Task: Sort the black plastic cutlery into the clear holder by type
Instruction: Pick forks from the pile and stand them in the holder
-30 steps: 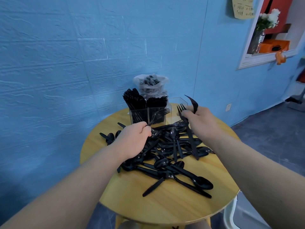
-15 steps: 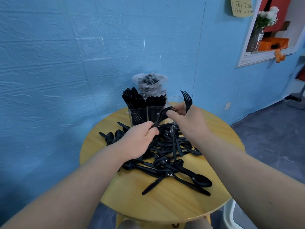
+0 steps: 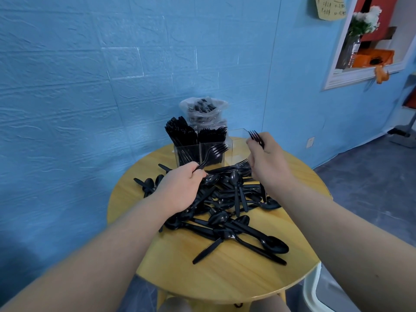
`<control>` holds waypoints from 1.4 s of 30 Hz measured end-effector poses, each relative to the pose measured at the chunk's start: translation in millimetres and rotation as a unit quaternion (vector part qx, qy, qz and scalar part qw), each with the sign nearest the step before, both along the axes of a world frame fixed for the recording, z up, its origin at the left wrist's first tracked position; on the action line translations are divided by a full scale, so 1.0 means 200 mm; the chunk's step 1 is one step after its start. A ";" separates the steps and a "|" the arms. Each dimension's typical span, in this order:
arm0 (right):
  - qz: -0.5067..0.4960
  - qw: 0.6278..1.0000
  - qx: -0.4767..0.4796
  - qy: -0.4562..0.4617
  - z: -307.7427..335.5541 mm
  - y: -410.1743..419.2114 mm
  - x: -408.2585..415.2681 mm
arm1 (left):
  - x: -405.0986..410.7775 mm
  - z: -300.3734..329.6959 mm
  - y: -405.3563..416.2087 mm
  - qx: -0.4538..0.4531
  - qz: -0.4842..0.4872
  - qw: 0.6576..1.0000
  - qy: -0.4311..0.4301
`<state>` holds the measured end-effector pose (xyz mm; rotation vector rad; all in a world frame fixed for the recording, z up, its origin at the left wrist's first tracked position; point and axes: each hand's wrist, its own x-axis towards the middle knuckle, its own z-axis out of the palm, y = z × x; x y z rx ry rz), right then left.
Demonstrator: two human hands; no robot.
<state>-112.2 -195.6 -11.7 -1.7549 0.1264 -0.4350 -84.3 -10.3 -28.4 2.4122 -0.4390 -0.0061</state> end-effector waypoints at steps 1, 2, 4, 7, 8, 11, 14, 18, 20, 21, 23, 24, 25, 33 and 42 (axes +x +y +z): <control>0.006 1.000 0.021 0.004 0.00 0.01 0.00 | 0.00 0.00 0.00 -0.007 0.003 1.000 0.003; 0.015 0.999 0.036 0.006 0.01 0.02 0.00 | 0.00 0.00 0.00 -0.014 0.005 1.000 0.005; 0.021 0.999 0.030 0.009 0.01 0.03 0.00 | 0.00 0.01 -0.01 -0.026 0.005 1.000 0.007; 0.022 0.999 -0.020 0.022 0.02 0.03 0.01 | 0.00 0.01 -0.01 -0.036 -0.002 0.999 0.006; 0.031 0.999 -0.022 0.022 0.02 0.03 0.01 | 0.00 0.01 -0.01 -0.037 -0.003 0.999 0.007; 0.040 0.999 0.002 0.001 0.01 0.04 0.01 | 0.01 0.00 -0.01 -0.044 -0.008 0.999 0.009; 0.044 0.995 0.092 -0.016 -0.01 0.06 0.03 | 0.01 -0.02 -0.03 -0.054 -0.024 0.998 0.029; 0.039 0.994 0.096 -0.023 -0.03 0.07 0.04 | 0.02 -0.03 -0.03 -0.093 -0.063 0.992 0.062; -0.003 0.999 0.026 -0.022 -0.04 0.07 0.05 | 0.00 -0.02 -0.04 -0.060 -0.084 0.994 0.041; -0.032 0.999 -0.029 -0.027 -0.04 0.07 0.06 | 0.00 -0.02 -0.04 -0.039 -0.096 0.994 0.028; -0.064 0.988 -0.131 -0.046 -0.04 0.07 0.06 | -0.01 -0.02 -0.05 -0.014 -0.111 0.994 0.012; -0.057 0.983 -0.167 -0.054 -0.04 0.07 0.05 | -0.01 -0.01 -0.05 -0.009 -0.113 0.994 0.010; -0.043 0.978 -0.197 -0.057 -0.04 0.07 0.05 | 0.00 -0.01 -0.05 -0.005 -0.112 0.994 0.012; 0.020 0.991 -0.123 -0.043 -0.05 0.04 0.07 | 0.07 0.03 -0.08 0.106 -0.062 0.986 -0.109; -0.144 0.916 -0.301 -0.221 0.26 -0.14 0.39 | 0.40 0.15 -0.04 0.134 0.023 0.945 -0.298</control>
